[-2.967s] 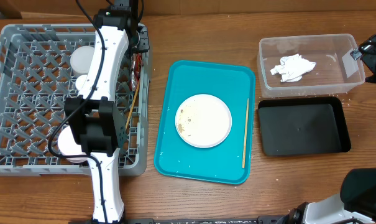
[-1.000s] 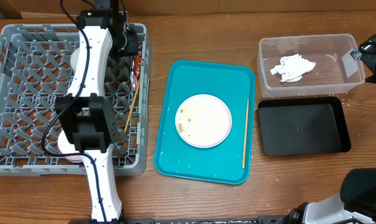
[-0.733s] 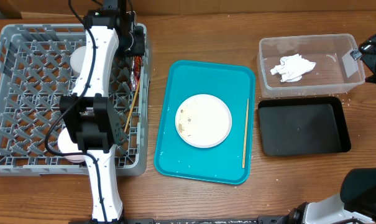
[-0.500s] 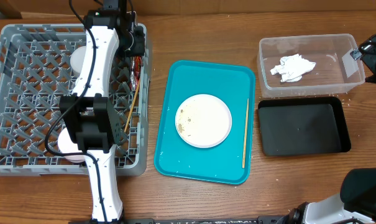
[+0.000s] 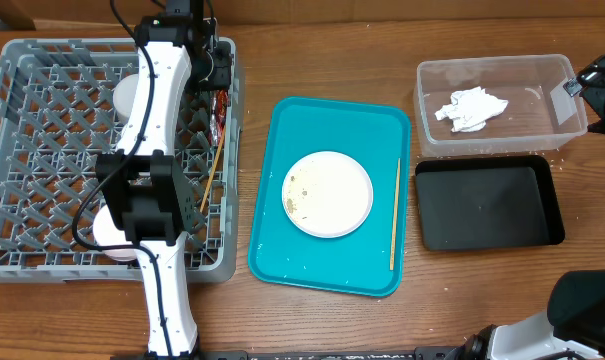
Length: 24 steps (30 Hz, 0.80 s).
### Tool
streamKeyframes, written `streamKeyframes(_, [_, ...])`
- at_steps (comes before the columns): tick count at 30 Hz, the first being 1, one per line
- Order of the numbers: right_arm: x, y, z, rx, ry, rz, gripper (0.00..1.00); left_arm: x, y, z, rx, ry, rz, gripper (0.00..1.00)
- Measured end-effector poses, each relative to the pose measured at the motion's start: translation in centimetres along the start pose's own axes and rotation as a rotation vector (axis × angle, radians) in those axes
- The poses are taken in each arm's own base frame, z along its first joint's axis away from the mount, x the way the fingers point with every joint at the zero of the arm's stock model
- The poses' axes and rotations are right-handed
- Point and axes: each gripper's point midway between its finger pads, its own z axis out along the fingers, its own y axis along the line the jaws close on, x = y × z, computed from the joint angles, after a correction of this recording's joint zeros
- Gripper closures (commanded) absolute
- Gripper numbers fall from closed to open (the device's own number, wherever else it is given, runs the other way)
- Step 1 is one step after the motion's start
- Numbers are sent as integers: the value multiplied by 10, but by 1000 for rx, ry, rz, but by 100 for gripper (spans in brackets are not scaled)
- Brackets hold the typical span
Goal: Sort waste into correct bins and load items into the dishwasher
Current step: 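Reach the left gripper to the red wrapper at the rack edge and grasp it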
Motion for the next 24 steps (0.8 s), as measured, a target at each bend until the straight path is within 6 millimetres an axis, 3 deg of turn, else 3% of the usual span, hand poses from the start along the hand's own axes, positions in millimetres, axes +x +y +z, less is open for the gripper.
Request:
streamKeyframes(12, [0,0,0,-1,0,0,0,4,3,10,-10,20,-2,62])
streamKeyframes(16, [0,0,0,0,0,0,0,4,3,12,-11,23,-2,73])
streamKeyframes(19, [0,0,0,0,1,0,0,7,5,17,-14,35,1,94])
streamKeyframes(24, [0,0,0,0,0,-1,0,6,7,21,-15,36,-2,96])
